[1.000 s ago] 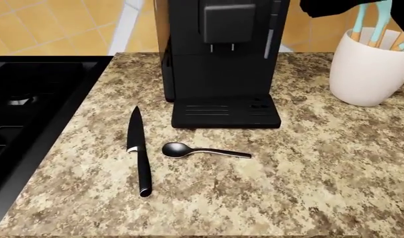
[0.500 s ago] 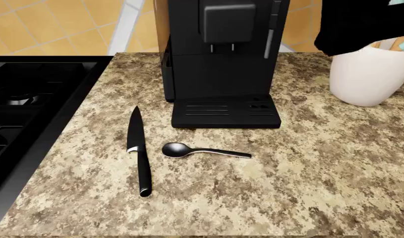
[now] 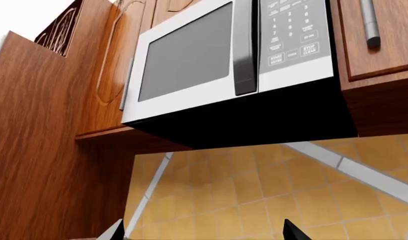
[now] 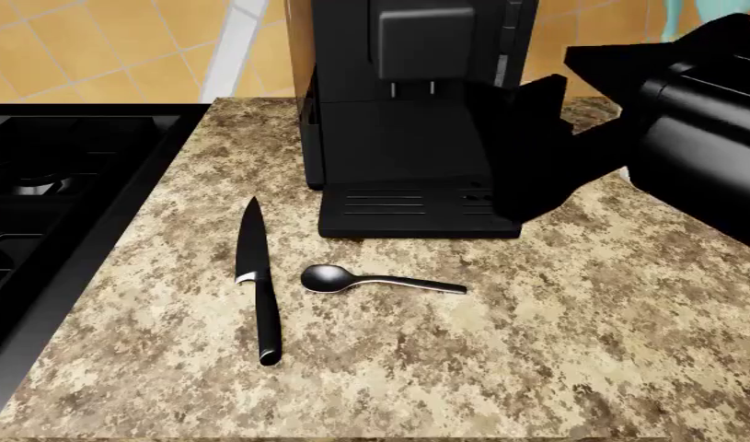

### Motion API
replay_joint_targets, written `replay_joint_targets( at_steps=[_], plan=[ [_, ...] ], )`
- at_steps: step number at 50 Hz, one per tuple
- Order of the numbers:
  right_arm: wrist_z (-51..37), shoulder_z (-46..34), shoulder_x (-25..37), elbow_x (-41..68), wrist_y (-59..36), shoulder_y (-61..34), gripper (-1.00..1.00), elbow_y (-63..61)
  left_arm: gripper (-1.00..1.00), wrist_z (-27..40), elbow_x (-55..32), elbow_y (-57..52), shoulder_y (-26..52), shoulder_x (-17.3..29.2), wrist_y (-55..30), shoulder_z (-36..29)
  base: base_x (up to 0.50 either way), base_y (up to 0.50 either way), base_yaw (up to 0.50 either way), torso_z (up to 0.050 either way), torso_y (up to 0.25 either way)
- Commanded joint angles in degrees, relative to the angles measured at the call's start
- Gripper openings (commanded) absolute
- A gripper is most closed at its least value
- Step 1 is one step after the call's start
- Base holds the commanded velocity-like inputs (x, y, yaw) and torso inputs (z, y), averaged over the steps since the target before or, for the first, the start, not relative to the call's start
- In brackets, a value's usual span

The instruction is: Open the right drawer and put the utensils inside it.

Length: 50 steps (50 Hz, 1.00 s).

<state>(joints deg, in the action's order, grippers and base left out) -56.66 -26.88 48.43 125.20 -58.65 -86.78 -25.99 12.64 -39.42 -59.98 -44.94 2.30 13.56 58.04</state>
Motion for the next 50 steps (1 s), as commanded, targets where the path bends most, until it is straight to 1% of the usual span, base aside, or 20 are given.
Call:
replay_joint_targets(
  at_steps=[1,9,23,35,50],
  plan=[
    [0.34,-3.57,-1.12,5.93,-0.19,0.87,1.0,1.86,1.0,0.37,0.51,0.0,0.0,0.38,-0.1,-0.57,0.0,0.0,0.0,0.0,0.0],
    [0.59,-6.07,-2.61,6.58,-0.43,1.97,1.0,4.18,1.0,0.46,0.37,0.0,0.0,0.75,-0.25,-0.85,0.0,0.0,0.0,0.0,0.0],
    [-3.74,-11.48,-6.35,11.25,0.61,-0.99,1.0,5.07,1.0,0.94,0.6,0.0,0.0,0.97,-0.36,-1.12,0.0,0.0,0.0,0.0,0.0],
    [-5.18,-13.7,-7.25,12.7,0.39,-2.32,1.0,5.26,1.0,1.33,1.65,0.0,0.0,1.23,-0.35,-2.05,0.0,0.0,0.0,0.0,0.0],
    [-8.89,-18.26,-14.94,13.06,3.85,-4.11,1.0,5.61,1.0,1.19,1.38,0.0,0.0,1.14,-0.45,-1.76,0.0,0.0,0.0,0.0,0.0]
  ],
)
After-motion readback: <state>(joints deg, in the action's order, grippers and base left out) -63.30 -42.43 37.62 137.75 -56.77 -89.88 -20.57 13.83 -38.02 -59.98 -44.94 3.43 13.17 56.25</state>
